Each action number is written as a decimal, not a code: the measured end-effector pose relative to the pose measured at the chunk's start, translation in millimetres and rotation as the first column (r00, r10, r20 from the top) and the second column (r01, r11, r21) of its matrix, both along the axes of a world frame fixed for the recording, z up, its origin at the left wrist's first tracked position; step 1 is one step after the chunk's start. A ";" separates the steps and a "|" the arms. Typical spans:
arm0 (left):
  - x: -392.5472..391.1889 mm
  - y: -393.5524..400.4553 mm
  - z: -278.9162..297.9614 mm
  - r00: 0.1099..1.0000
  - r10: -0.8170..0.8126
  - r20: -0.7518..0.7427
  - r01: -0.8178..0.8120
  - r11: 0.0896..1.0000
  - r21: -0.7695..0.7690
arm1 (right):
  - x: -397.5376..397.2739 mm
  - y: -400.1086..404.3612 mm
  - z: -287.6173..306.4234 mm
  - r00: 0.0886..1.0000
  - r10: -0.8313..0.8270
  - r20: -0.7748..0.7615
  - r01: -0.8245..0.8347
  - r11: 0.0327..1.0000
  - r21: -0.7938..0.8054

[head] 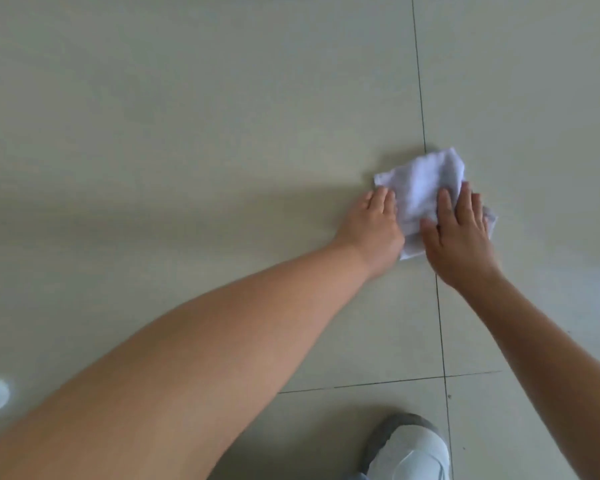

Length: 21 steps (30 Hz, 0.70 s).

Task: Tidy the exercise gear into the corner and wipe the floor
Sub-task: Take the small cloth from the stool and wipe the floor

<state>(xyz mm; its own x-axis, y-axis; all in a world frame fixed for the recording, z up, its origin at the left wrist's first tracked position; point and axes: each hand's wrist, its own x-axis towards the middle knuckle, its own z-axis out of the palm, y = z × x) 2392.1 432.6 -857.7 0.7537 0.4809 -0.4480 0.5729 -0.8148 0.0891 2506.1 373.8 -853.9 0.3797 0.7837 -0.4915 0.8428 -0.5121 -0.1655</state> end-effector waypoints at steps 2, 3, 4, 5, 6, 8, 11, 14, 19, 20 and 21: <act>10.0 39.7 6.6 0.990 0.138 -0.038 -0.137 0.990 0.029 | 5.5 46.8 -4.6 1.000 0.009 0.018 -0.010 0.998 0.066; 6.1 57.9 8.8 0.981 0.191 -0.025 -0.189 0.979 0.077 | 4.0 71.2 -7.2 1.000 0.023 0.004 -0.024 0.997 0.077; -3.5 72.2 7.6 0.974 0.224 -0.014 -0.221 0.968 0.121 | -1.5 93.6 -10.3 0.999 0.051 -0.012 -0.050 0.995 0.087; -15.8 85.8 8.0 0.967 0.256 -0.010 -0.252 0.956 0.150 | -11.7 114.7 -11.2 0.996 0.083 -0.019 -0.081 0.993 0.084; -32.2 96.0 5.9 0.956 0.293 -0.016 -0.286 0.942 0.174 | -25.3 132.5 -12.1 0.993 0.117 -0.030 -0.115 0.990 0.079; -72.4 107.7 5.1 0.930 0.368 -0.008 -0.359 0.911 0.202 | -60.7 157.4 -13.8 0.975 0.213 -0.061 -0.209 0.976 0.062; -145.3 100.9 -1.8 0.923 0.382 0.050 -0.381 0.885 0.267 | -120.4 161.5 -14.5 0.924 0.366 -0.110 -0.361 0.930 0.063; -203.5 66.6 1.4 0.914 0.406 -0.013 -0.388 0.882 0.267 | -167.0 129.7 -13.8 0.871 0.457 -0.178 -0.445 0.889 0.108; -229.0 -17.3 3.4 0.948 0.317 0.000 -0.313 0.937 0.154 | -172.0 34.8 -14.1 0.821 0.553 -0.142 -0.541 0.833 0.116; -221.4 -31.5 3.3 0.959 0.276 0.058 -0.282 0.953 0.116 | -164.4 13.7 -13.7 0.833 0.547 -0.086 -0.536 0.835 0.122; -210.7 -43.7 2.0 0.963 0.244 0.118 -0.254 0.964 0.082 | -153.0 -6.8 -12.9 0.847 0.526 -0.072 -0.521 0.850 0.081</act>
<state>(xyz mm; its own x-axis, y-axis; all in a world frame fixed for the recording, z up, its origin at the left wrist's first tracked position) 2181.3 389.0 -855.7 0.6453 0.6959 -0.3152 0.7501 -0.6552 0.0892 2353.1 367.0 -866.8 -0.1376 0.8812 -0.4522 0.9637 0.0137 -0.2665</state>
